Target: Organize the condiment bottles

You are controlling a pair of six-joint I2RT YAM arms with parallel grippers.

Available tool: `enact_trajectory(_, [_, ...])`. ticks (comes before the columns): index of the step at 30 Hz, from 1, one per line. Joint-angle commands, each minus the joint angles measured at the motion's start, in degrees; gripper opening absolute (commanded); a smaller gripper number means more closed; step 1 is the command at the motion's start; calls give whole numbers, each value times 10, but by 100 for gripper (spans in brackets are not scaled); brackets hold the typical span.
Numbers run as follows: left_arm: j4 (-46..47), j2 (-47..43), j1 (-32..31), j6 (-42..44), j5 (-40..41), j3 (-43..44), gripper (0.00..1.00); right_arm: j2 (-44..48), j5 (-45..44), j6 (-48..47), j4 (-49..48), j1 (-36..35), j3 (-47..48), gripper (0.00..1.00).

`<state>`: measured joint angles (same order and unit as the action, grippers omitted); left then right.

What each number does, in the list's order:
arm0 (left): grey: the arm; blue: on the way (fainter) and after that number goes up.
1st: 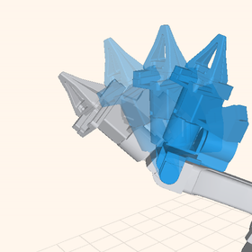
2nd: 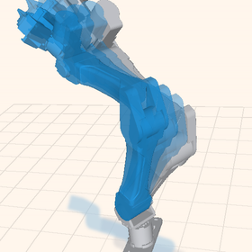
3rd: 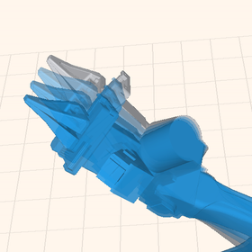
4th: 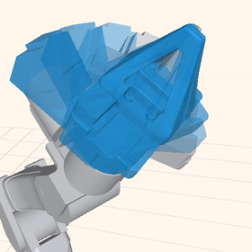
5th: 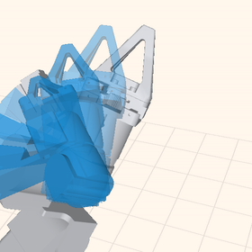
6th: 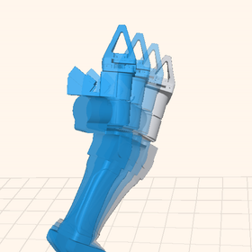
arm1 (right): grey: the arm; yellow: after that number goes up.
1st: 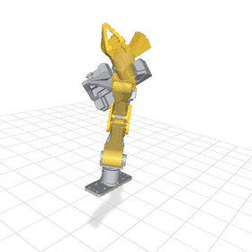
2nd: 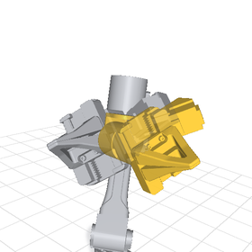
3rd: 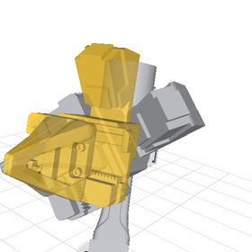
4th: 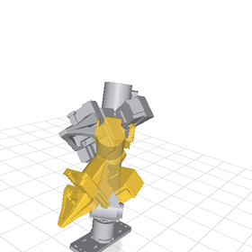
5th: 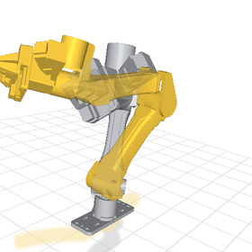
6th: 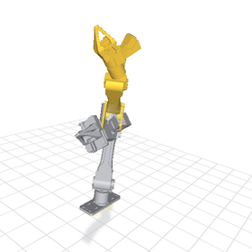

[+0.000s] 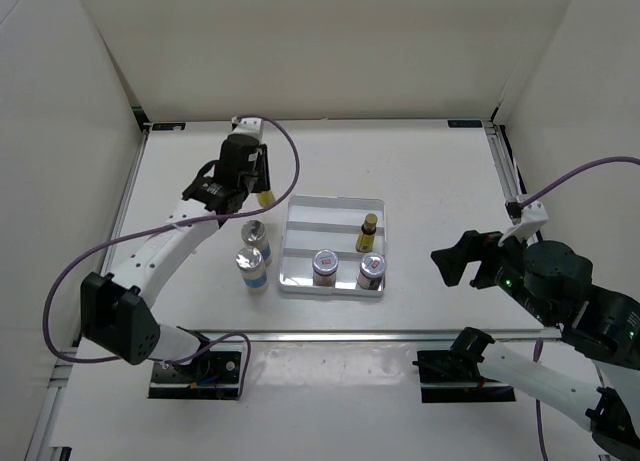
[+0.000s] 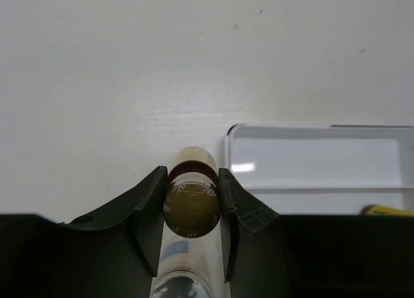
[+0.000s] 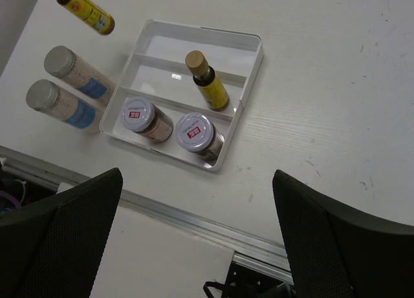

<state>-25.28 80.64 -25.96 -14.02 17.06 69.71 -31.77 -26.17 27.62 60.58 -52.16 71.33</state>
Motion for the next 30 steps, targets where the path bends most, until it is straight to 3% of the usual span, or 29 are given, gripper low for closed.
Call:
enact_trajectory(1, [23, -58, -36, 5, 28, 68, 11, 17, -1, 16, 8, -3, -8, 100])
enact_trajectory(8, [17, -25, -108, -1, -24, 104, 11, 46, -12, 29, 50, -3, -20, 100])
enact_trajectory(17, [30, 40, -213, -7, 10, 80, 11, 82, -45, 56, 114, -3, -9, 100])
enact_trajectory(30, [73, 123, -233, -43, 34, 41, 11, 114, -40, 68, 146, -3, -4, 100])
